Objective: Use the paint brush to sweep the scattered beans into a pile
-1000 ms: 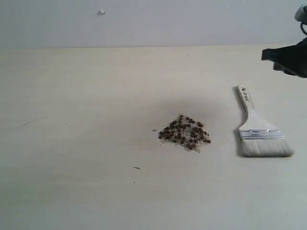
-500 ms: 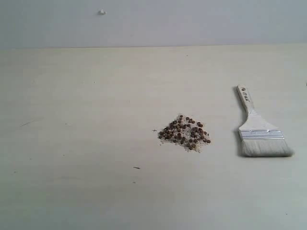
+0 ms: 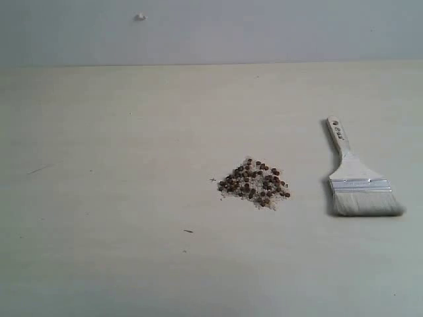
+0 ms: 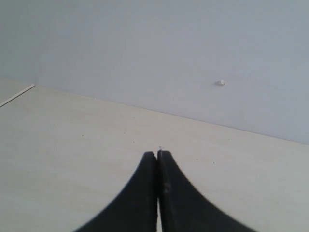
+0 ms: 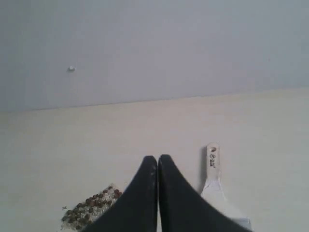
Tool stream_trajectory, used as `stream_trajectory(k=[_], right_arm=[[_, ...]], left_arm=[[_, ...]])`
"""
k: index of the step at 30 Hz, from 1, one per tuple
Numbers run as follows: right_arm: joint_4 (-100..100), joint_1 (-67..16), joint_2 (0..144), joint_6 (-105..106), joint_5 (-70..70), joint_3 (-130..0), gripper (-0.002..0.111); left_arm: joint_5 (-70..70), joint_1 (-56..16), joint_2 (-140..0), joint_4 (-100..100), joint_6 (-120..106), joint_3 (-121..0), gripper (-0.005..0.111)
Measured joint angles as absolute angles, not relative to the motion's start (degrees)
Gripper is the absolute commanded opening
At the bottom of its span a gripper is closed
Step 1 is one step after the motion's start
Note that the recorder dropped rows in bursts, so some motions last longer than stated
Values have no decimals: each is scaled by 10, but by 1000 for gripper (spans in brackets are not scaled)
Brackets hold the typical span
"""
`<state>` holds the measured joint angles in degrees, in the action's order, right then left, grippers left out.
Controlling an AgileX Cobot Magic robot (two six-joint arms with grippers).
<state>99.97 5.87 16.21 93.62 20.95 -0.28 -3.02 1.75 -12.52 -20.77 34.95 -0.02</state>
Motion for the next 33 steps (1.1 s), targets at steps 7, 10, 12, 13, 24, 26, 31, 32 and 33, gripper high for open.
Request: stream_trajectory(k=[7, 10, 12, 13, 24, 26, 31, 32, 33], right_arm=[[902, 59, 99, 774, 251, -3, 0], [898, 59, 98, 717, 270, -3, 0], [897, 59, 98, 701, 273, -3, 0], [897, 59, 98, 696, 273, -3, 0], [896, 59, 98, 687, 277, -3, 0], [894, 59, 98, 687, 277, -3, 0], [893, 59, 98, 687, 277, -3, 0], [893, 59, 98, 687, 277, -3, 0], [893, 59, 98, 687, 277, -3, 0]], left_arm=[[-30, 18, -125, -208, 349, 0, 0], [-30, 18, -125, -208, 349, 0, 0], [-30, 18, -125, -208, 349, 0, 0], [-30, 18, -125, -208, 349, 0, 0], [-30, 18, -125, -208, 349, 0, 0], [-30, 18, -125, -208, 349, 0, 0], [-30, 18, -125, -208, 349, 0, 0], [-30, 18, -125, -208, 349, 0, 0], [-30, 18, -125, -208, 349, 0, 0]])
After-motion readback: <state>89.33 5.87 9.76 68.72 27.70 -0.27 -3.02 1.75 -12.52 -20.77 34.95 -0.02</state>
